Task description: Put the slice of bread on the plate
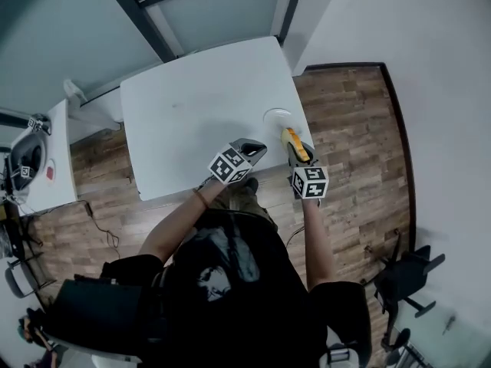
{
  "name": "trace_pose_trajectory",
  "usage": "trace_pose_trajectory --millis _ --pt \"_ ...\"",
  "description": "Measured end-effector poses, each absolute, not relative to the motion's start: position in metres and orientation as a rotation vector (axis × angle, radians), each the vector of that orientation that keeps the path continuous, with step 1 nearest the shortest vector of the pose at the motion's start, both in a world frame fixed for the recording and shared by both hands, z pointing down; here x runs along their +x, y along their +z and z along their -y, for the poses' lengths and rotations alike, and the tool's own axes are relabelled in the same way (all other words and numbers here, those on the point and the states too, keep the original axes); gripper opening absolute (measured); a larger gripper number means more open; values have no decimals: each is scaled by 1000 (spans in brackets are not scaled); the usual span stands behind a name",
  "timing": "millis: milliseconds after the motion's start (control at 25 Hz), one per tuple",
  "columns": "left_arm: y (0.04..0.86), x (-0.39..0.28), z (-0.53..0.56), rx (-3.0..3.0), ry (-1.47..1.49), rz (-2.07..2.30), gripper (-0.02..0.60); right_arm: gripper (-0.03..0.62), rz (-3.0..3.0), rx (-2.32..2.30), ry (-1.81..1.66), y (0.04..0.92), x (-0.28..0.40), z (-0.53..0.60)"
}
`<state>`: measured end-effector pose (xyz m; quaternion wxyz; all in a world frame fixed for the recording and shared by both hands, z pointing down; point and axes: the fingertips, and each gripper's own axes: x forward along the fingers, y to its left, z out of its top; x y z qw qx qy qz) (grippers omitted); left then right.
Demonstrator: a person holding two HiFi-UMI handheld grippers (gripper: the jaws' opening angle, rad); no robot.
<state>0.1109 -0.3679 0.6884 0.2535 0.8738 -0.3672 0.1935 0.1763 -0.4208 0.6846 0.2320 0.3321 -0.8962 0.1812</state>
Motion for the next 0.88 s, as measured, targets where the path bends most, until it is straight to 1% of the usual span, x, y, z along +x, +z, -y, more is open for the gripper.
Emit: trace_pose_trajectory --millis 120,280,480,760,800,880 --pt "694 109 378 2340 526 1028 6 95 2410 895 350 708 172 452" --pt "687 101 375 2336 489 1059 6 95 2269 970 -19 732 169 498" --pt "695 71 377 2280 472 1145 6 95 2017 823 -353 775 146 526" --pt "702 58 387 2233 451 1202 6 97 1881 697 -434 817 139 511" --pt "703 58 388 2231 450 1201 6 123 1892 671 -415 821 135 506" --pt "704 57 392 2229 446 1197 6 205 1923 616 -341 828 128 496"
